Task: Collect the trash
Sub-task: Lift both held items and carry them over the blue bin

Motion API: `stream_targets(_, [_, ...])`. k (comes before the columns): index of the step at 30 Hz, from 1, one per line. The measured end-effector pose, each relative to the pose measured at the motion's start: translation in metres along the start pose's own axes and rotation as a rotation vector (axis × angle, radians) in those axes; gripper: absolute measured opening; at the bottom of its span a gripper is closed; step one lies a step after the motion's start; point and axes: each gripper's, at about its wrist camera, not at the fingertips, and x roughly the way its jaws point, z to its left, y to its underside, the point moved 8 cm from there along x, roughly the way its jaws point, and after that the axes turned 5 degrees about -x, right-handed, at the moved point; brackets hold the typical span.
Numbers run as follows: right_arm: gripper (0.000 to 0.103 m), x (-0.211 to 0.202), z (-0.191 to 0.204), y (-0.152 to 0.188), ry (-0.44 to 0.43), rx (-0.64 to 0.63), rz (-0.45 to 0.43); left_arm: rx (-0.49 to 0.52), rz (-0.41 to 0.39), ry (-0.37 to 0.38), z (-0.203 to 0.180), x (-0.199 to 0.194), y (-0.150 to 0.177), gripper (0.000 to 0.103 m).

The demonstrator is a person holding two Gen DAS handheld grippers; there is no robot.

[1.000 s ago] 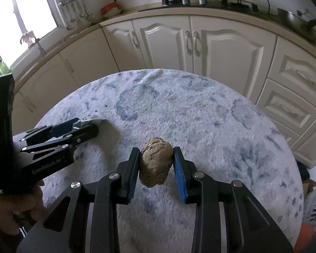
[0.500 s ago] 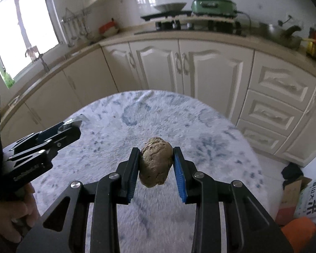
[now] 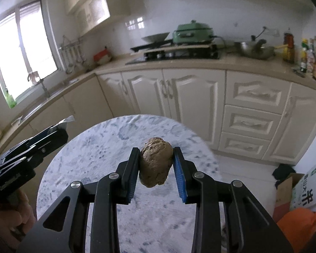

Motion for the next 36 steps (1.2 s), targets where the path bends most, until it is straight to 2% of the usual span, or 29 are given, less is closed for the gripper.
stream_targets(6, [0.032, -0.034, -0.038, 0.003, 0.052, 0.049, -0.043, 0.042, -0.005, 0.065, -0.04, -0.014, 0.01, 0.041])
stream_targets(13, [0.032, -0.068, -0.107, 0.022, 0.151, 0.141, -0.056, 0.102, 0.047, 0.175, -0.095, 0.0, 0.02, 0.041])
stream_targets(20, [0.032, -0.093, -0.192, 0.057, 0.276, 0.257, -0.035, 0.168, 0.138, 0.286, -0.157, 0.034, 0.037, 0.041])
stream_targets(26, [0.032, -0.094, -0.247, 0.1, 0.343, 0.351, 0.025, 0.222, 0.247, 0.349, -0.205, 0.076, 0.056, 0.041])
stream_targets(29, [0.032, -0.088, -0.268, 0.122, 0.352, 0.394, 0.063, 0.257, 0.305, 0.371, -0.229, 0.099, 0.069, 0.041])
stream_targets(36, [0.032, -0.064, -0.301, 0.165, 0.354, 0.47, 0.143, 0.324, 0.426, 0.39, -0.278, 0.165, 0.077, 0.041])
